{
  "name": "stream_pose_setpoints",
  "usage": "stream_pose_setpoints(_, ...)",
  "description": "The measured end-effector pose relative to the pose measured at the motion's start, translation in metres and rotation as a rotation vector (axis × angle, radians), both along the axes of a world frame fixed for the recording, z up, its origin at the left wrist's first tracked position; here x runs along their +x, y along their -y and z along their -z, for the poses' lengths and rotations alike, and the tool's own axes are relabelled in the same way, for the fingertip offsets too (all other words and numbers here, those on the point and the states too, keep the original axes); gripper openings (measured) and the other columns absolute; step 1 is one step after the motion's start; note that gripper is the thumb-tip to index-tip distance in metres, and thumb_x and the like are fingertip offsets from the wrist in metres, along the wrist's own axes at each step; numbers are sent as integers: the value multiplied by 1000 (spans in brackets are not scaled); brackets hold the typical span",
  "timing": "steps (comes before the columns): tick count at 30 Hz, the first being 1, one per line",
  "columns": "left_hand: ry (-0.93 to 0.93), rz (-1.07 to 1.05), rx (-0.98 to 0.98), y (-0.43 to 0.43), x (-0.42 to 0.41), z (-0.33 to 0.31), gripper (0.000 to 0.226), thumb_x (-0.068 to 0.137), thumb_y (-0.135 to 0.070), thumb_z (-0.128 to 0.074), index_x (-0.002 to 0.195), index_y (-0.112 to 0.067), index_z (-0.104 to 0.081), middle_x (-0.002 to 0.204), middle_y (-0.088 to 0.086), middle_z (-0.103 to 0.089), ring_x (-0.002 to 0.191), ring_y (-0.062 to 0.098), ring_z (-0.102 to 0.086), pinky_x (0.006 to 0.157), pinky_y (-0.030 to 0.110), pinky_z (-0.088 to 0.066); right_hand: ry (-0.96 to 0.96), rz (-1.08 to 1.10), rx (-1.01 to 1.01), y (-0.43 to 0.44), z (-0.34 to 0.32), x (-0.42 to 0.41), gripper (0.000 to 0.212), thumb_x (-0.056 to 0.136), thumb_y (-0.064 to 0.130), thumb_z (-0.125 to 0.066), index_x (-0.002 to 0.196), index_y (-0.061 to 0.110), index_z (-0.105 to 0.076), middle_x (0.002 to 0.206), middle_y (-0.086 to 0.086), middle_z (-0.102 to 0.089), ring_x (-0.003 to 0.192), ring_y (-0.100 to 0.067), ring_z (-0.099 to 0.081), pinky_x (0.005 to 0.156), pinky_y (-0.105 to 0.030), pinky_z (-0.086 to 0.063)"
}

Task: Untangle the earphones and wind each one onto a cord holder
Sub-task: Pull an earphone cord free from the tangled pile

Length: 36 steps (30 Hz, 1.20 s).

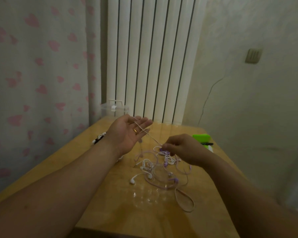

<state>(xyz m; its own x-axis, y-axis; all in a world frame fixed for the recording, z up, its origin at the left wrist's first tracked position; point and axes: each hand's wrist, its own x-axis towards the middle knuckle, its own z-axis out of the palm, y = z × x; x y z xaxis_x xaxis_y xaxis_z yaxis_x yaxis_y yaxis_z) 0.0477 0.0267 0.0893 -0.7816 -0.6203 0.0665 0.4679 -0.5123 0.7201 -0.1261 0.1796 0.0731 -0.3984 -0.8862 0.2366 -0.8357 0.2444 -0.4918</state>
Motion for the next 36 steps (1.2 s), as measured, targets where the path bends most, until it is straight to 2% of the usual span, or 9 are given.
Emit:
stream_pose_setpoints(7,-33,53,10,-8,-13,11,42,107,-20,-40,140,5,-51,128,25,-70,121,36,-69,112,51,-48,356,-77,30,11,11,33,52,96,44,-70,143,25,-57,134,8,-63,120,-10,-59,91,-28,-49)
stream_pose_setpoints(10,-42,58,25,-14,-22,13,41,108,-20,-39,137,5,-52,129,26,-69,124,36,-66,116,50,-44,679,-129,-116,26,17,48,35,103,33,-63,134,17,-59,102,1,-74,96,-14,-72,99,-42,-55)
stream_pose_setpoints(13,-55,-39,34,-8,-23,10,31,109,-15,-46,130,6,-57,128,25,-70,115,34,-72,107,48,-53,779,-65,-232,23,15,49,28,108,34,-53,109,10,-67,70,1,-52,59,-14,-50,58,-31,-48)
stream_pose_setpoints(18,-12,-169,29,7,-15,10,25,110,-16,-49,121,1,-63,117,19,-75,104,29,-77,83,43,-64,650,117,-328,5,15,33,47,102,49,-58,63,23,-58,57,7,-47,55,-13,-37,55,-28,-31)
stream_pose_setpoints(24,-34,-195,102,13,-10,12,24,109,-12,-51,126,2,-60,98,15,-71,82,24,-74,74,42,-66,611,208,-411,-9,23,22,45,101,37,-64,62,18,-56,52,8,-43,54,-13,-38,56,-28,-32)
stream_pose_setpoints(27,-24,-212,84,11,-11,12,22,111,-13,-46,124,1,-58,94,15,-74,74,22,-75,71,39,-66,550,183,-278,-15,30,17,43,101,41,-62,69,14,-65,52,6,-46,52,-13,-38,54,-27,-32)
stream_pose_setpoints(30,25,-198,-31,9,-12,11,25,113,-15,-42,124,0,-59,106,16,-78,93,26,-78,79,42,-64,480,129,-155,-18,28,24,42,106,50,-51,98,17,-75,72,10,-68,68,-7,-58,62,-25,-40)
stream_pose_setpoints(33,140,-179,-262,-6,-15,11,28,114,-20,-39,124,-7,-61,117,8,-78,118,22,-71,99,46,-53,511,88,-195,-1,18,39,51,103,61,-48,136,24,-60,124,8,-68,106,-5,-60,76,-25,-43)
stream_pose_setpoints(36,213,-161,-414,-23,-24,18,31,114,-22,-36,126,-10,-61,118,-1,-78,119,18,-68,97,43,-51,728,8,-273,26,9,55,60,98,57,-60,146,23,-50,129,-2,-70,115,-15,-67,96,-37,-51)
